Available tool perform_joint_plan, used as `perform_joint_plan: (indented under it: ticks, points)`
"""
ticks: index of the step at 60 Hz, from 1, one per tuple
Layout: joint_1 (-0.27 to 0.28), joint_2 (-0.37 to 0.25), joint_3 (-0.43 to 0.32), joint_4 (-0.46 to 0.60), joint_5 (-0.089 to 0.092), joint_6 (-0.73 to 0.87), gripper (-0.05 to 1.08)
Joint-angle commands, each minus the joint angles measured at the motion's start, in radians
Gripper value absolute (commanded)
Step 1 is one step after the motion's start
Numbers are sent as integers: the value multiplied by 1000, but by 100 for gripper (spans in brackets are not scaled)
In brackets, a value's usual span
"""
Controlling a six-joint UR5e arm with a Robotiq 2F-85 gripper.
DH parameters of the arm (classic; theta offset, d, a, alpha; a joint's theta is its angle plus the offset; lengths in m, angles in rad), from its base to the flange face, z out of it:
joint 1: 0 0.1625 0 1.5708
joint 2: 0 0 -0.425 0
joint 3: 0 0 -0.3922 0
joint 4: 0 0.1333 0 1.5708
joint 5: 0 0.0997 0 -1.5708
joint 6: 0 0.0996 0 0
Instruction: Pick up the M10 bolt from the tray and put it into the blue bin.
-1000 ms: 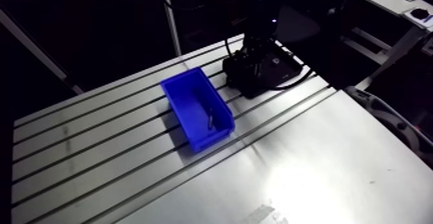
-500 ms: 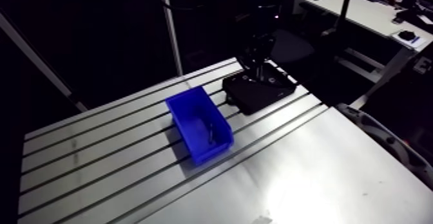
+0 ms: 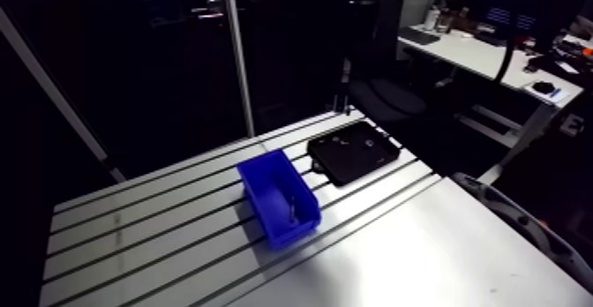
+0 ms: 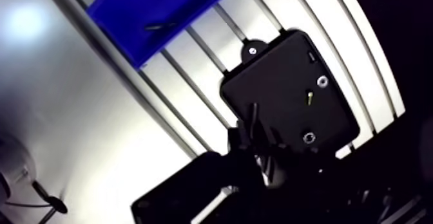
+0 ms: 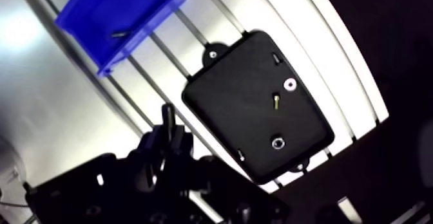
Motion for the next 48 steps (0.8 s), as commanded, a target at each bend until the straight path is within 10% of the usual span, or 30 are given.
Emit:
perform_joint_plan:
  ticks: [1,29,40,48]
  points:
    - [44,-44,-7,87,14,-215,106]
    - [211,-65,114,-34,-6,-253,105]
    - [249,-54,176,-174,-76,-255,105]
    - [262,-51,186,-176,-80,-253,105]
